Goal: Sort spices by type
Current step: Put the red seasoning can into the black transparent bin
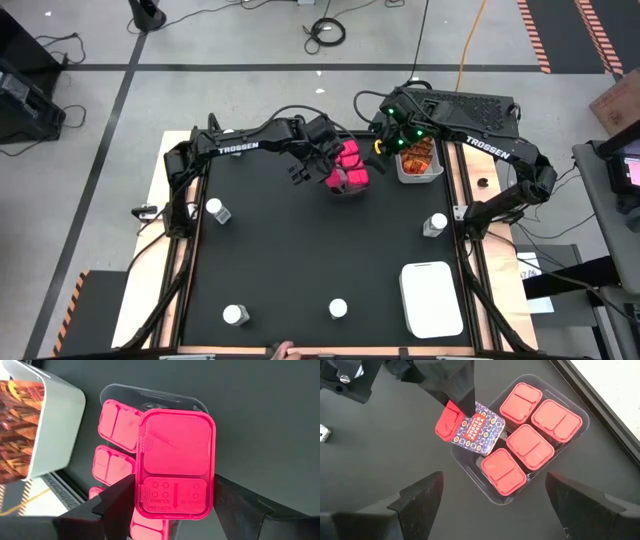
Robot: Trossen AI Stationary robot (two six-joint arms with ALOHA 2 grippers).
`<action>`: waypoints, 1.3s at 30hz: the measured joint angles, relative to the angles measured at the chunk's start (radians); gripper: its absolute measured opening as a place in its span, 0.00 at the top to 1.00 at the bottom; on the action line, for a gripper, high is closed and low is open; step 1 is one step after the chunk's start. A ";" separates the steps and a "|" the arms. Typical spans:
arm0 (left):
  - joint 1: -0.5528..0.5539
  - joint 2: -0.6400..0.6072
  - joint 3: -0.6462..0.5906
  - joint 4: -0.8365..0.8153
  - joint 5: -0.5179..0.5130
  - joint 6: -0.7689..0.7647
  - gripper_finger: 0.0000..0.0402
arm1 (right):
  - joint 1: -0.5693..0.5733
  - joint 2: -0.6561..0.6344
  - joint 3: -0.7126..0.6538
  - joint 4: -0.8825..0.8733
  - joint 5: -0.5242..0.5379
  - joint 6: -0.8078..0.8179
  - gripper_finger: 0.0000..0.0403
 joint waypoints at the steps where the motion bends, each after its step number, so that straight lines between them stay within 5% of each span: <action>1: 0.000 0.000 0.000 -0.001 0.000 -0.014 0.39 | 0.000 0.000 0.000 0.000 0.000 0.010 0.14; 7: 0.000 0.000 0.000 0.002 -0.001 -0.060 0.39 | 0.073 0.000 0.000 0.018 0.080 -0.002 0.14; 19: 0.000 0.000 0.000 -0.021 -0.004 -0.063 0.39 | 0.320 -0.006 -0.094 0.143 0.494 0.097 0.15; 31: 0.008 0.000 0.000 -0.022 0.011 -0.139 0.39 | 0.455 -0.013 -0.357 0.516 0.560 0.187 0.24; 39: 0.008 0.000 0.000 -0.022 0.012 -0.141 0.39 | 0.497 0.006 -0.435 0.746 0.707 0.141 0.25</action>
